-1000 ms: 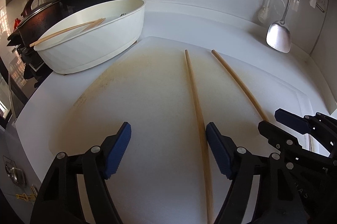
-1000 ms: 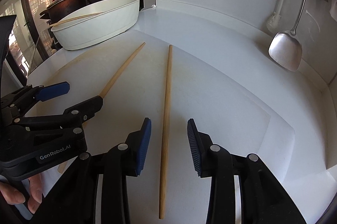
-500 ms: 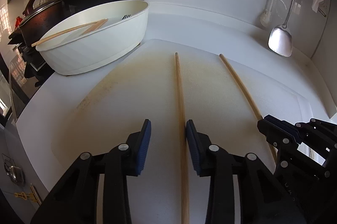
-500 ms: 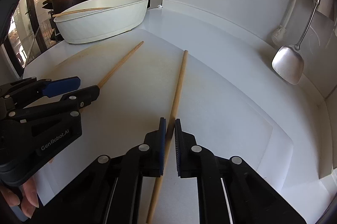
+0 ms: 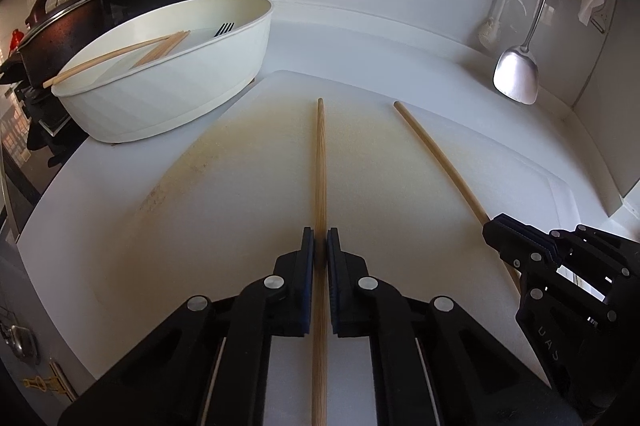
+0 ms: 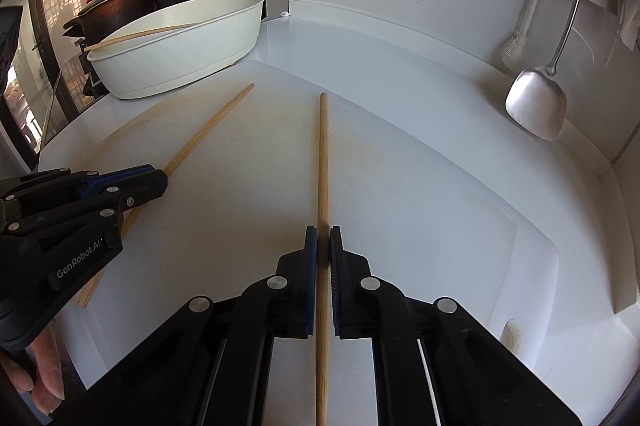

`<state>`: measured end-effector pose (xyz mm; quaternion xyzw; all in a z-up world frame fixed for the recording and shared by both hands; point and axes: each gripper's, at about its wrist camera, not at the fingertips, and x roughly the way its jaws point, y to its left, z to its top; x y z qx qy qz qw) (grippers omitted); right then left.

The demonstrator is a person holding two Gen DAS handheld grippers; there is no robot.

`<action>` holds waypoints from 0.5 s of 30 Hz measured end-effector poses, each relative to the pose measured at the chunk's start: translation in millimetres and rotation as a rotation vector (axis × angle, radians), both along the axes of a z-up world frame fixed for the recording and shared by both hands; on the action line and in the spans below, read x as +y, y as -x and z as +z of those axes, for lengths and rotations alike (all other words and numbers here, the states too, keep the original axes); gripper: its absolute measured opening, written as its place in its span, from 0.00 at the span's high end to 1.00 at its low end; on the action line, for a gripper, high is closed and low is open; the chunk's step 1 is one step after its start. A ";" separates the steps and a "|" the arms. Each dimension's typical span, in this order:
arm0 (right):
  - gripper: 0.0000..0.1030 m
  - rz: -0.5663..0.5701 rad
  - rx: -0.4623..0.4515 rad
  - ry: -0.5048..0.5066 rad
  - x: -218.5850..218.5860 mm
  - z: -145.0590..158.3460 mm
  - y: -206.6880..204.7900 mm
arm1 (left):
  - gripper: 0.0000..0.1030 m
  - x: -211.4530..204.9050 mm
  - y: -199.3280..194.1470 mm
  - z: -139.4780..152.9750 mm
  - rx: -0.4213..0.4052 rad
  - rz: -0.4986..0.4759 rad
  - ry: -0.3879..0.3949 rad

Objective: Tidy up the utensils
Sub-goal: 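Carry the left tool's chopstick while the right tool carries its chopstick into the bowl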

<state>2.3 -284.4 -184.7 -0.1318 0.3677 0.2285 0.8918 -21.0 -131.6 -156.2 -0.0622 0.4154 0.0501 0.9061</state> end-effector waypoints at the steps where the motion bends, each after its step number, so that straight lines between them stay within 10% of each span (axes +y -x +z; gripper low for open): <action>1: 0.94 -0.009 0.003 -0.009 -0.6 -0.2 0.5 | 0.93 0.0 -0.1 -0.3 0.005 -0.014 -0.001; 15: 0.94 -0.123 0.005 -0.116 -2.9 12.9 13.6 | 0.93 15.0 5.6 15.5 -0.006 -0.115 0.003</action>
